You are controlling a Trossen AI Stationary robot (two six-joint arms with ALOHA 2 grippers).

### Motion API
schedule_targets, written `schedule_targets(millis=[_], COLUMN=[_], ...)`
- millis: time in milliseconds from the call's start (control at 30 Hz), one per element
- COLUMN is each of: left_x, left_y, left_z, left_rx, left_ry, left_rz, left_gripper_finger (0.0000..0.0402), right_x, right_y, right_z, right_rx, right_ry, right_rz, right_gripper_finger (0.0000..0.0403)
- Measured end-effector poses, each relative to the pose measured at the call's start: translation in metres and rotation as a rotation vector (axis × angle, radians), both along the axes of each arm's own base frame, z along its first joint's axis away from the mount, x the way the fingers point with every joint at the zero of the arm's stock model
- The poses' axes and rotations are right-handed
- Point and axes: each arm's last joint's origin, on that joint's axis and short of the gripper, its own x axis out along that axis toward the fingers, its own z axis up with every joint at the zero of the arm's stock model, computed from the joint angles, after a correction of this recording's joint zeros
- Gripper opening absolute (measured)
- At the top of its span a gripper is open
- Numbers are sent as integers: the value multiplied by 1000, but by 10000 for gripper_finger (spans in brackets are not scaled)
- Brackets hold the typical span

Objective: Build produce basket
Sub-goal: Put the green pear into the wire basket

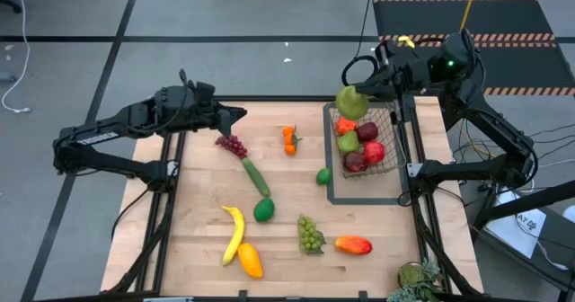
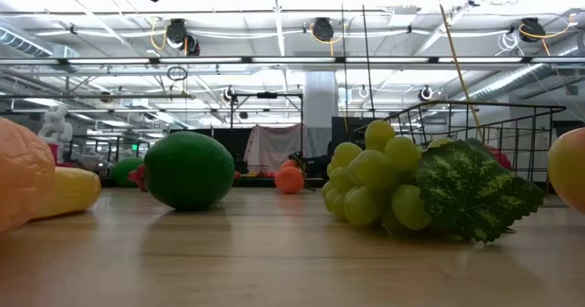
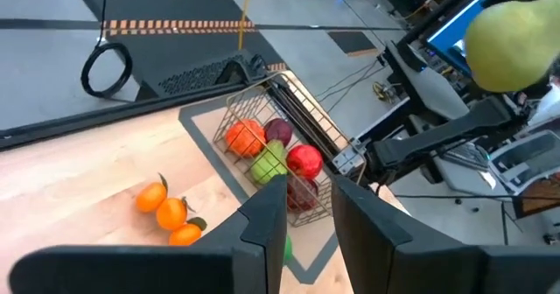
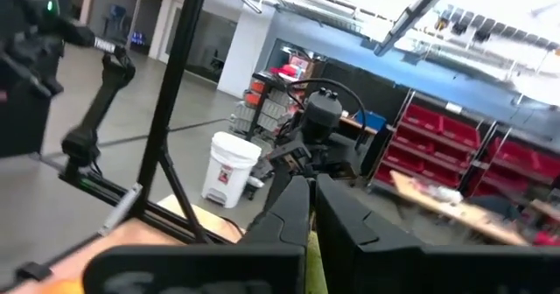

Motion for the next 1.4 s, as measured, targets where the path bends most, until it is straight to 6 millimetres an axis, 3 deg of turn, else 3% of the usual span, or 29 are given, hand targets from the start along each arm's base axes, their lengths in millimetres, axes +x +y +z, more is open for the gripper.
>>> schedule_targets(millis=[600,733,867,1033,1167,1400], left_x=[48,50,50,50,50,49], left_y=[0,-3,-5,-7,-7,-7], left_z=[-27,-29,-29,-28,-29,-30], left_rx=[-68,-59,-30,-10,10,1], left_ry=[72,95,103,112,123,130], left_rz=[-12,-47,-70,-106,-138,-137], left_gripper_finger=[93,93,93,93,93,93], right_x=[1,1,0,-5,-7,-6], right_y=[-3,-3,-5,-9,-13,-31], right_z=[-2,-12,-27,-48,-64,-112], right_rx=[598,675,755,753,628,503], right_ry=[158,245,338,464,561,648], right_rz=[-8,-42,-193,-466,-662,-865], right_gripper_finger=[2,2,2,2,2,2])
